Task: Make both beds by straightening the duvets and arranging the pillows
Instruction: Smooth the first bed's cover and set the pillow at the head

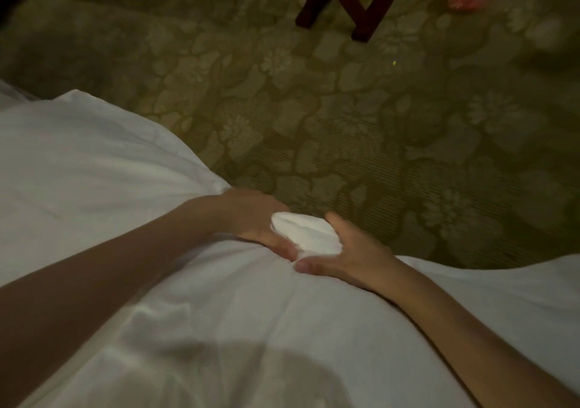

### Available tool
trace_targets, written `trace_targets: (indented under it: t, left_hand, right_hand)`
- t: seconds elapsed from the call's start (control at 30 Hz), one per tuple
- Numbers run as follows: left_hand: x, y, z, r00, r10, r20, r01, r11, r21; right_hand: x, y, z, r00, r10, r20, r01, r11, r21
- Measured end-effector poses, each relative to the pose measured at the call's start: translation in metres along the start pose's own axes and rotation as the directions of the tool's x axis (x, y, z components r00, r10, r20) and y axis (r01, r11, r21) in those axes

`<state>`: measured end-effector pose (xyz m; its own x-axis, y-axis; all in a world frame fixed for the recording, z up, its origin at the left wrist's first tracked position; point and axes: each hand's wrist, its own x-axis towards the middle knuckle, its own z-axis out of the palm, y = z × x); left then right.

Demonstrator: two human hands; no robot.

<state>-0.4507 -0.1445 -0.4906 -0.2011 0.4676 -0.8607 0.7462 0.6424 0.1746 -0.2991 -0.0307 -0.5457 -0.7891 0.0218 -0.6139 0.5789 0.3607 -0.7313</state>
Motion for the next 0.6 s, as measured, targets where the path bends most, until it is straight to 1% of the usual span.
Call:
trace_targets:
  t: [0.07, 0.13, 0.2, 0.27, 0.4, 0.5, 0.6]
  left_hand:
    - [0.001, -0.003, 0.006, 0.993, -0.026, -0.114, 0.033, 0.998, 0.061]
    - [0.002, -0.006, 0.014, 0.969, -0.026, -0.247, 0.050, 0.994, 0.092]
    - [0.002, -0.010, 0.022, 0.931, -0.005, -0.364, 0.037, 0.996, 0.082]
    - [0.002, -0.013, 0.028, 0.897, 0.003, -0.443, 0.025, 0.998, 0.059]
    - [0.001, -0.015, 0.035, 0.828, 0.031, -0.561, -0.009, 0.999, 0.041]
    - [0.000, -0.015, 0.039, 0.786, 0.021, -0.617, -0.021, 1.000, 0.006]
    - [0.001, -0.011, 0.040, 0.754, 0.018, -0.656, 0.000, 1.000, 0.028]
  right_hand:
    - [0.001, 0.002, 0.000, 1.000, -0.002, 0.021, 0.002, 1.000, 0.013]
    - [0.003, 0.004, 0.000, 0.999, 0.006, 0.034, -0.007, 1.000, 0.029]
    - [0.005, 0.005, 0.000, 0.998, 0.025, 0.060, -0.031, 0.995, 0.092]
    - [0.006, 0.005, 0.000, 0.995, 0.045, 0.086, -0.057, 0.987, 0.153]
    - [0.010, 0.007, 0.002, 0.994, 0.042, 0.098, -0.060, 0.980, 0.188]
    - [0.014, 0.010, 0.003, 0.998, 0.037, 0.053, -0.045, 0.983, 0.176]
    - [0.015, 0.012, 0.005, 0.999, 0.035, -0.001, -0.035, 0.983, 0.178]
